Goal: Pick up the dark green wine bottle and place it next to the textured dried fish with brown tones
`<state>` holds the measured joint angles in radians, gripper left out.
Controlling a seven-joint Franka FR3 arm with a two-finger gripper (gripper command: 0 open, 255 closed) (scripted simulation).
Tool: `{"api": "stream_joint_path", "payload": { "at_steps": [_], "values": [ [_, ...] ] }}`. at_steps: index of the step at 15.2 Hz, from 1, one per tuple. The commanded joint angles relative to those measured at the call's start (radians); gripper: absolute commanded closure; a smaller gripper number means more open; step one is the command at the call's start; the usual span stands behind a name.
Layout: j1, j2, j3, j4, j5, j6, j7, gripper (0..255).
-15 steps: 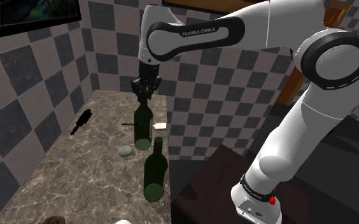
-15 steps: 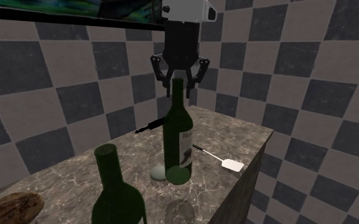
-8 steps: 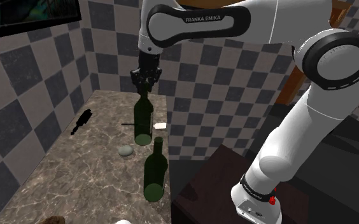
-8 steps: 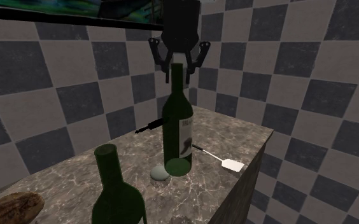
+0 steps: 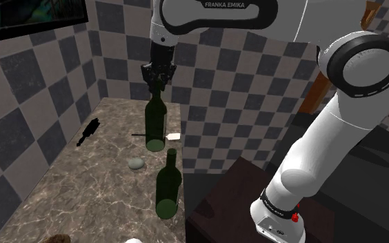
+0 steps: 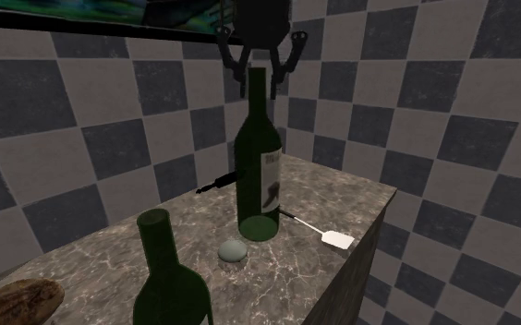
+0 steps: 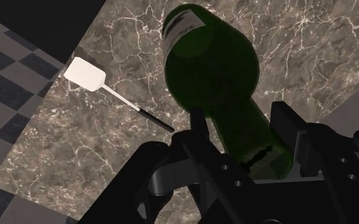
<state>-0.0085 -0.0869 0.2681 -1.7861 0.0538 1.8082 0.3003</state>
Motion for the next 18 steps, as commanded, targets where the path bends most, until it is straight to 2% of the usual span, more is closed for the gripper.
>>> {"api": "stream_joint_path", "payload": {
  "at_steps": [1, 9, 18],
  "values": [
    [0.010, -0.011, 0.012, 0.000, 0.002, -0.009, 0.022, 255],
    [0.089, -0.075, 0.112, -0.061, 0.015, -0.002, 0.197, 255],
    [0.175, -0.065, 0.246, -0.039, 0.006, -0.007, 0.419, 255]
  ]
}}
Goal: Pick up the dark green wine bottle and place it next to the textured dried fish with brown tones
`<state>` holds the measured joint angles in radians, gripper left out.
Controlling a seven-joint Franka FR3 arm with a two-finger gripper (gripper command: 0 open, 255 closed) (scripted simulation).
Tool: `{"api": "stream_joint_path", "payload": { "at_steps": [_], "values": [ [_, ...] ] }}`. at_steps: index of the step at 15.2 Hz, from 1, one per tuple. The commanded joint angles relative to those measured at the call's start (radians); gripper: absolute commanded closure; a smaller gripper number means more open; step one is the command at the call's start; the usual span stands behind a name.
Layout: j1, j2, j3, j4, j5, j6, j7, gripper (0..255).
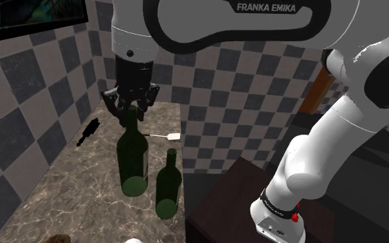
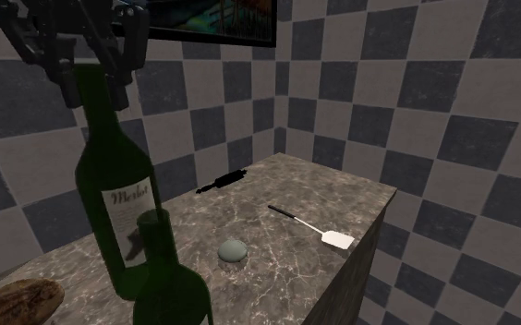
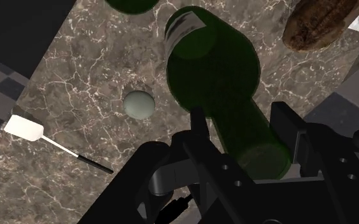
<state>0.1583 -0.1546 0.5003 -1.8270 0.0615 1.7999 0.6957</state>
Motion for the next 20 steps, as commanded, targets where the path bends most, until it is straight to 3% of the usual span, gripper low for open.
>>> {"api": "stream_joint_path", "payload": {
  "at_steps": [1, 7, 12, 20],
  "values": [
    [0.018, 0.009, 0.030, 0.010, -0.006, 0.000, 0.051, 255],
    [0.079, 0.080, 0.130, 0.085, -0.054, -0.013, 0.222, 255],
    [0.147, 0.183, 0.211, 0.184, -0.133, -0.038, 0.380, 255],
    [0.144, 0.172, 0.207, 0.065, -0.127, 0.072, 0.380, 255]
  ]
}}
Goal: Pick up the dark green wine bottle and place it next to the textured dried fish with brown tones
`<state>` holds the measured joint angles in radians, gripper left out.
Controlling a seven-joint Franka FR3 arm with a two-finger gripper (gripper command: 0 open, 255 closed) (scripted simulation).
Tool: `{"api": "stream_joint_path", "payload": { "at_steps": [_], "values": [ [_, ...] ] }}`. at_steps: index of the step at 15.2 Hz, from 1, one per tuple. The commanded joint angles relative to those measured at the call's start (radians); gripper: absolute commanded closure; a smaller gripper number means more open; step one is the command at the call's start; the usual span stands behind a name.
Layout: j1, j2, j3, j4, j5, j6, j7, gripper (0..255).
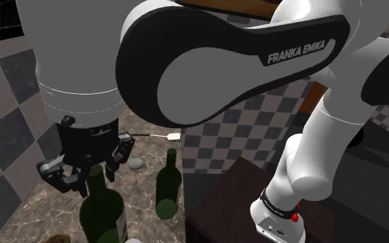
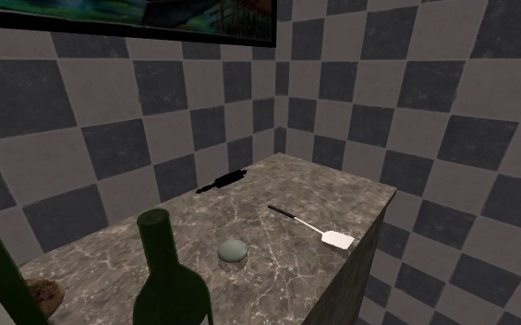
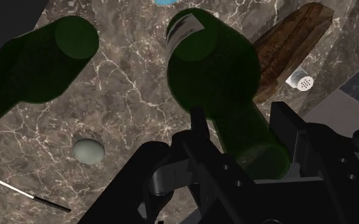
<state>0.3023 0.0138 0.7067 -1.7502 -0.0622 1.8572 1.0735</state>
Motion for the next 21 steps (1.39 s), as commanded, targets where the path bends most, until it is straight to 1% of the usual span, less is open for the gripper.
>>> {"api": "stream_joint_path", "payload": {
  "at_steps": [1, 9, 16, 21],
  "values": [
    [0.000, 0.004, 0.000, -0.025, -0.003, 0.028, 0.003, 255],
    [0.001, 0.014, 0.000, -0.123, -0.013, 0.134, 0.013, 255],
    [0.004, 0.039, 0.001, -0.199, -0.036, 0.228, 0.032, 255],
    [0.004, 0.039, 0.001, -0.199, -0.036, 0.228, 0.032, 255]
  ]
}}
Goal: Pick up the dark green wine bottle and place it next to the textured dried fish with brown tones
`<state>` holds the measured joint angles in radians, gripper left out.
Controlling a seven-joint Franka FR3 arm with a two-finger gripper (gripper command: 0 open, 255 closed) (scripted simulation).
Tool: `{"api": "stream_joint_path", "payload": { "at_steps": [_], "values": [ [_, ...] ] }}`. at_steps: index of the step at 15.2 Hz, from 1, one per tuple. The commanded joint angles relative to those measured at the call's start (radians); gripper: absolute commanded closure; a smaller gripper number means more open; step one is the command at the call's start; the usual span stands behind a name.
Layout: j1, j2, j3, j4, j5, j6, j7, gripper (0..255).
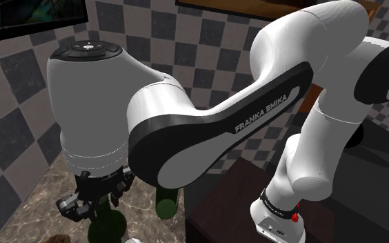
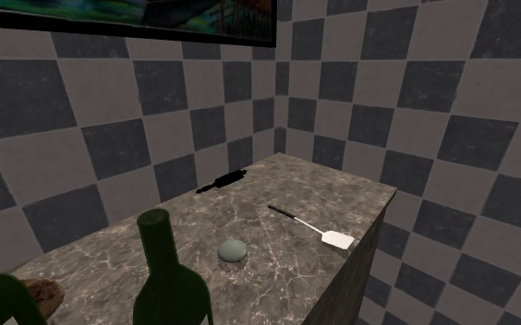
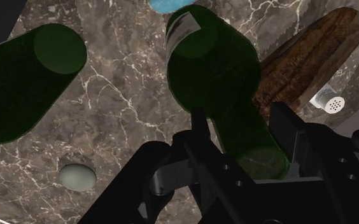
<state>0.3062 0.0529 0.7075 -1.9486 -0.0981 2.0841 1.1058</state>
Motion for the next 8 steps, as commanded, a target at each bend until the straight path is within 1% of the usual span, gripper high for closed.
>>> {"api": "stream_joint_path", "payload": {
  "at_steps": [1, 3, 4, 8],
  "values": [
    [0.000, 0.000, 0.000, 0.000, 0.000, 0.001, 0.000, 255],
    [0.000, 0.000, 0.000, 0.000, 0.000, 0.001, 0.000, 255],
    [0.000, 0.000, 0.000, 0.000, 0.000, 0.001, 0.000, 0],
    [0.000, 0.000, 0.000, 0.000, 0.000, 0.001, 0.000, 0]
  ]
}}
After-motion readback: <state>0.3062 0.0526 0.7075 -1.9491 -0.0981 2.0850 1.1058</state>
